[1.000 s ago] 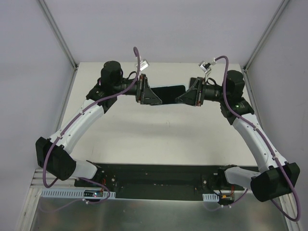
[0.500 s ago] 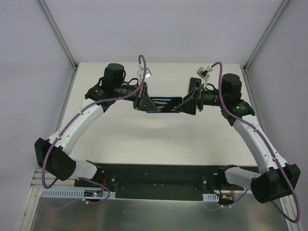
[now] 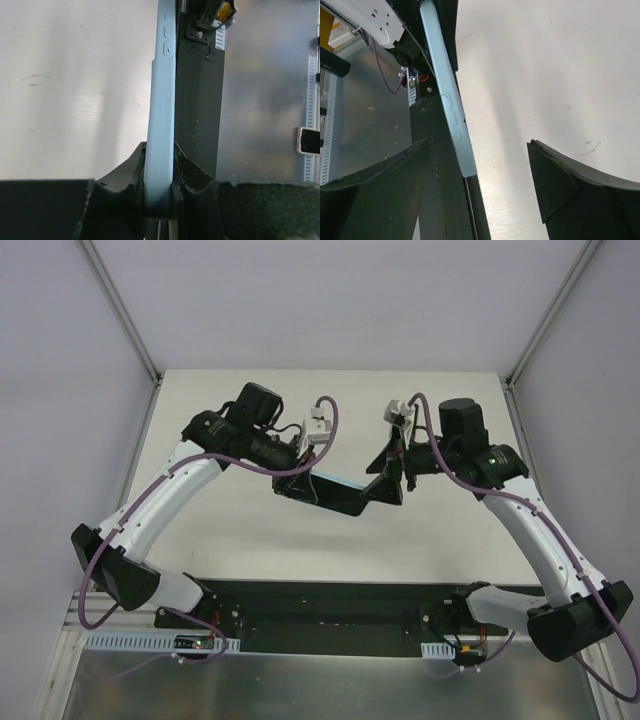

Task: Take the phone out of the phone case
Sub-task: Adjust the phone.

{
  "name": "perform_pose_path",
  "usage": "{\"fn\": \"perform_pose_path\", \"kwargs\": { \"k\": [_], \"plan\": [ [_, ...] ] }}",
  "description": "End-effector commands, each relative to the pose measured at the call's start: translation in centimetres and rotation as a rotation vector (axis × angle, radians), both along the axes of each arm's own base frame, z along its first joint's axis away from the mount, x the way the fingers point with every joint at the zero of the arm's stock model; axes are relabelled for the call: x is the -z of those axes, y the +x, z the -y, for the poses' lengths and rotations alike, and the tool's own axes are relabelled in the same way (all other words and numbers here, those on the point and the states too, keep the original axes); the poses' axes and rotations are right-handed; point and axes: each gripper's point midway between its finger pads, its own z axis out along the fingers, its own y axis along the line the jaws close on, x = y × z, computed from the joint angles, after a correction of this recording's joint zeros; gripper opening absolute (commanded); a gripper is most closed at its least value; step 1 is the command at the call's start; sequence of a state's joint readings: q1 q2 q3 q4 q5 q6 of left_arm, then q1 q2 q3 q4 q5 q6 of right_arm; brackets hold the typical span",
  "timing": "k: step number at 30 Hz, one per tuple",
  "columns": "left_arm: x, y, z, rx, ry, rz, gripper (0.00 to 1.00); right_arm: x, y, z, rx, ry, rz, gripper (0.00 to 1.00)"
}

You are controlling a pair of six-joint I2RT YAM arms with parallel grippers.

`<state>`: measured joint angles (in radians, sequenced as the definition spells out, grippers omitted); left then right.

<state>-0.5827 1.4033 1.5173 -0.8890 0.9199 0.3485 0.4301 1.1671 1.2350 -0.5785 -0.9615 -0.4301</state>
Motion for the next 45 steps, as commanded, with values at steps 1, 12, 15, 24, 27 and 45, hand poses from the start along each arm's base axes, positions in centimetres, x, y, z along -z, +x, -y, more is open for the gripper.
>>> {"fn": "perform_pose_path", "kwargs": {
  "k": [1,12,15,24,27,45],
  "plan": [
    [-1.0,-0.9,0.2,0.078,0.023,0.103,0.00,-0.5,-0.8,-0.5,-0.074,-0.013,0.058,0.85],
    [-2.2,-0.6,2.0,0.114,-0.008,0.098,0.00,1.4,-2.4,-1.6,-0.138,-0.015,0.010,0.78],
    [-2.4,-0.5,2.3,0.124,-0.019,0.090,0.00,1.7,-2.5,-1.9,-0.149,-0.011,-0.004,0.75],
    [-3.2,-1.3,2.5,0.154,-0.059,0.067,0.00,2.7,-2.2,-2.4,-0.159,-0.026,-0.023,0.66],
    [-3.2,-1.5,2.5,0.158,-0.063,0.064,0.00,2.7,-2.2,-2.5,-0.161,-0.024,-0.028,0.59],
    [-2.7,0.0,3.2,0.119,-0.051,0.075,0.23,2.1,-3.0,-2.2,-0.168,-0.021,-0.058,0.00]
  ]
}}
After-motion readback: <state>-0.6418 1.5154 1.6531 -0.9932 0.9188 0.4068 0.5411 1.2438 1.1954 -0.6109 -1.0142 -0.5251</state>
